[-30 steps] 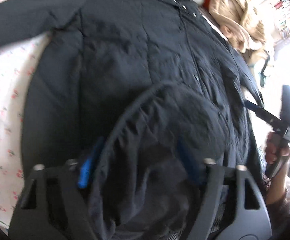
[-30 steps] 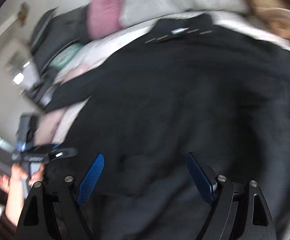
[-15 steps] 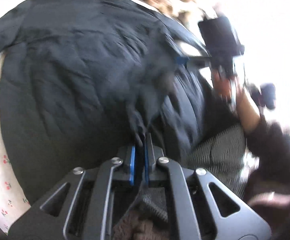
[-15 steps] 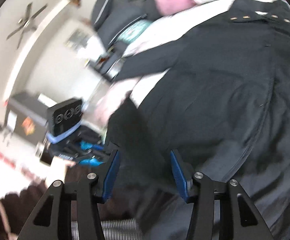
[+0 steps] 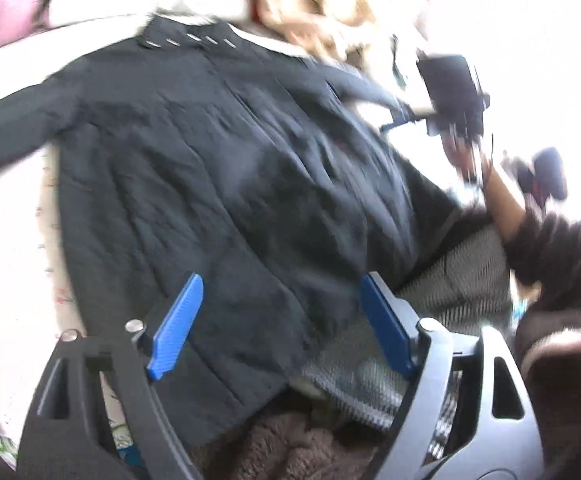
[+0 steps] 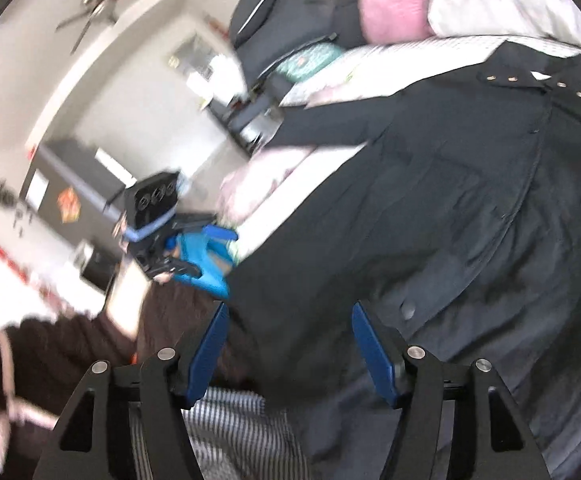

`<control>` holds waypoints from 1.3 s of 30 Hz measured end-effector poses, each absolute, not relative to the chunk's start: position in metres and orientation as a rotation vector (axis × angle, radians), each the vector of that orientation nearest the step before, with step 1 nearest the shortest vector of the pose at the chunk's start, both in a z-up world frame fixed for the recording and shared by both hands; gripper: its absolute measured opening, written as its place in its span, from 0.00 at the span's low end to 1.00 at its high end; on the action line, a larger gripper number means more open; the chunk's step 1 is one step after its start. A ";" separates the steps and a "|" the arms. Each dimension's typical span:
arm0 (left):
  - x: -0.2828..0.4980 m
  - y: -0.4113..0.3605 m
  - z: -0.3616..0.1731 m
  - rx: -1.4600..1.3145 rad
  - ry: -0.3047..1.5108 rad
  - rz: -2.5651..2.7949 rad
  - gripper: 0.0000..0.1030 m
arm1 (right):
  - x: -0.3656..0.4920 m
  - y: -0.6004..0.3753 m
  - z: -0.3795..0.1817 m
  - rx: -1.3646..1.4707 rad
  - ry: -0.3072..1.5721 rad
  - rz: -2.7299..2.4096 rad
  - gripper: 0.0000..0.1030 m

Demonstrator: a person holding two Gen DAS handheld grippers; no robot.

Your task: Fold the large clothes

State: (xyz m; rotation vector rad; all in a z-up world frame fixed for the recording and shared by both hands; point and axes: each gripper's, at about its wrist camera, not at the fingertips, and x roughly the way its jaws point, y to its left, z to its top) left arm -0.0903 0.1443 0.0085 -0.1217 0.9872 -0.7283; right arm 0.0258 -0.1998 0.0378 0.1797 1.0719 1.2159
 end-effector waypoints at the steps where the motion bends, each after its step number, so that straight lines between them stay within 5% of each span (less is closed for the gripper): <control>1: -0.083 0.150 0.006 -0.157 0.987 -0.693 0.79 | 0.027 -0.196 0.035 0.178 1.081 1.203 0.63; 7: -0.034 0.162 -0.045 -0.309 1.200 -0.355 0.79 | 0.028 -0.151 -0.021 -0.068 1.299 1.028 0.63; 12: -0.031 0.109 -0.035 -0.123 1.117 -0.369 0.79 | 0.016 -0.170 -0.025 -0.156 1.300 0.852 0.63; 25: -0.088 -0.019 -0.056 0.459 1.023 -0.744 0.80 | -0.146 -0.167 -0.028 -0.391 1.098 0.612 0.63; 35: -0.075 -0.014 -0.057 0.386 1.042 -0.696 0.80 | -0.180 -0.106 -0.071 -0.678 0.977 0.563 0.63; 37: -0.074 -0.013 -0.056 0.362 1.038 -0.692 0.80 | -0.179 -0.104 -0.074 -0.715 0.945 0.533 0.53; 39: -0.072 -0.013 -0.056 0.340 1.037 -0.688 0.80 | -0.181 -0.104 -0.072 -0.739 0.920 0.522 0.15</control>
